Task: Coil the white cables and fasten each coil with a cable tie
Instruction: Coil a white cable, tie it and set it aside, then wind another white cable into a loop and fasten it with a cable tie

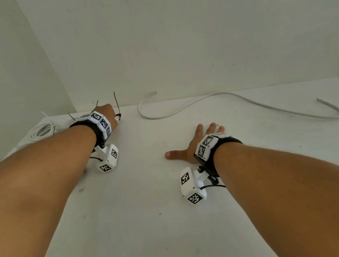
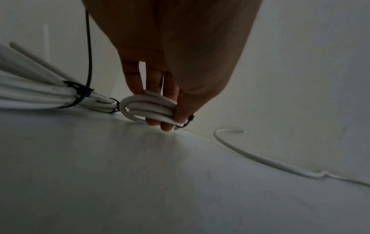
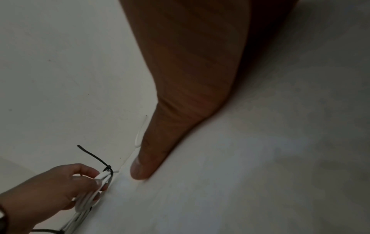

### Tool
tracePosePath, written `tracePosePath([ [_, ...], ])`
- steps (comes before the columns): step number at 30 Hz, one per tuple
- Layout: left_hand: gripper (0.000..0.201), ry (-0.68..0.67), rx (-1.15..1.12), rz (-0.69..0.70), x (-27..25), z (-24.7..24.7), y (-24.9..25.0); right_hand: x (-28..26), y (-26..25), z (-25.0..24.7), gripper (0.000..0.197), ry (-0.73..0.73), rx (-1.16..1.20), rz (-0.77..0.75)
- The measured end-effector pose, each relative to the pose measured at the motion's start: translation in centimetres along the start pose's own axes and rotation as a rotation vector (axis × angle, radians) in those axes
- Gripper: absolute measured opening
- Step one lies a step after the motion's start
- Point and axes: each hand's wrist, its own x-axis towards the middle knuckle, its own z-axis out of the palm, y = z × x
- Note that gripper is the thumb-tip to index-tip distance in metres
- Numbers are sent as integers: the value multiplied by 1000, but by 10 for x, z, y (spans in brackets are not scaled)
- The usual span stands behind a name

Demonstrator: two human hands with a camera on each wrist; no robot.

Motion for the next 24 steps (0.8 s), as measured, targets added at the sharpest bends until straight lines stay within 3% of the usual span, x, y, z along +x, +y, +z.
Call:
tracePosePath([
  [8, 25, -91, 156, 18, 12, -1, 0, 2, -1, 3, 165, -4, 50, 22],
  [11, 38, 61, 91, 5, 15, -5, 7, 0, -1, 1, 161, -20, 49, 28],
  [14, 19, 183, -106, 193, 14, -11, 30, 1, -1, 1, 161, -22, 52, 29],
  [17, 6, 107, -61, 303, 12, -14, 59, 0, -1, 1, 159, -25, 50, 29],
  [21, 38, -106, 91, 385, 14, -3, 84, 1, -1, 0, 159, -27, 46, 30],
  [24, 35, -179, 194, 402, 14, 2, 91, 3, -1, 2, 160, -27, 44, 35],
])
